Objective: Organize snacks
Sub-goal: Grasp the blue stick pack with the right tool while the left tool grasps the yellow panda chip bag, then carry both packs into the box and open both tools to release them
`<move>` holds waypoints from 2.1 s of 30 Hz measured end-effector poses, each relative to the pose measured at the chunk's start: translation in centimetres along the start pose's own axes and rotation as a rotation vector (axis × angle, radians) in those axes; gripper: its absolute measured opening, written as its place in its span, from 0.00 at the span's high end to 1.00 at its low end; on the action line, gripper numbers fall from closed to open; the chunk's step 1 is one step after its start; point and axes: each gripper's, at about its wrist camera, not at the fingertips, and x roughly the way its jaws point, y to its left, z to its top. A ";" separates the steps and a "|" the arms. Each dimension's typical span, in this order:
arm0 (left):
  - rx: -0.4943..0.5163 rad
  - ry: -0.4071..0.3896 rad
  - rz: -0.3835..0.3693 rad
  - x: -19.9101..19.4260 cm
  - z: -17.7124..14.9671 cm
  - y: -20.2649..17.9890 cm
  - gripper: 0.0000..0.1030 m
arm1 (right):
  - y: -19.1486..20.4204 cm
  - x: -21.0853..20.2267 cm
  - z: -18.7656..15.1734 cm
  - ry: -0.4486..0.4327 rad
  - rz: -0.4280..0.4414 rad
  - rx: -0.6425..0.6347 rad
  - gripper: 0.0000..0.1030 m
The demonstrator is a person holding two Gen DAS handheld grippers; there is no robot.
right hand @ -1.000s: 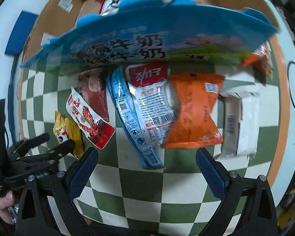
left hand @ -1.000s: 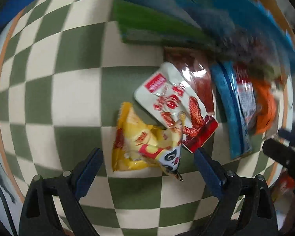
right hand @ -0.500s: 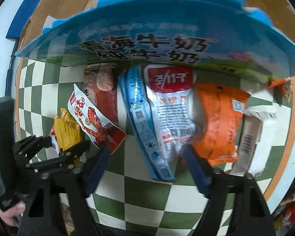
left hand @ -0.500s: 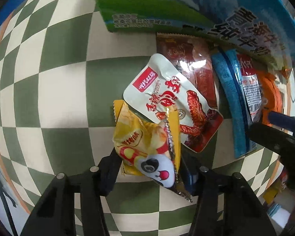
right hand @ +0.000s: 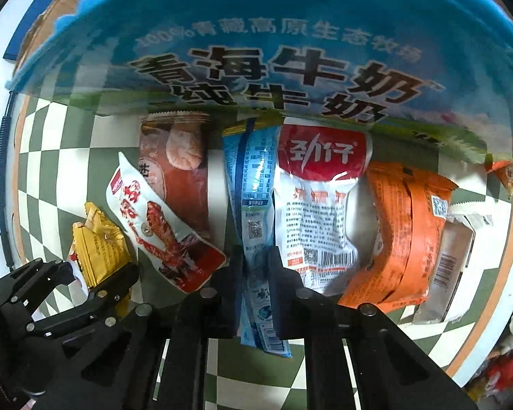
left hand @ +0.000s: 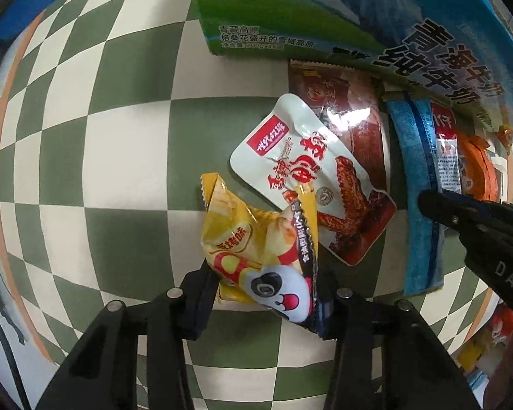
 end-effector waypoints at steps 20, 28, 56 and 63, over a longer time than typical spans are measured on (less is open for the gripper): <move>0.023 -0.143 -0.038 -8.1 -7.1 -4.3 0.60 | -4.1 -8.9 -8.9 -0.099 0.182 0.077 0.88; 0.078 -0.232 -0.068 -12.9 -5.5 -5.7 0.60 | -5.0 -12.9 -10.3 -0.170 0.200 0.101 0.88; 0.162 -0.320 -0.032 -19.7 16.7 -8.1 0.60 | -10.0 -22.7 7.9 -0.382 0.053 0.144 0.89; 0.145 -0.215 0.007 -14.7 22.1 -7.6 0.60 | -11.7 -18.8 13.5 -0.327 -0.001 0.157 0.89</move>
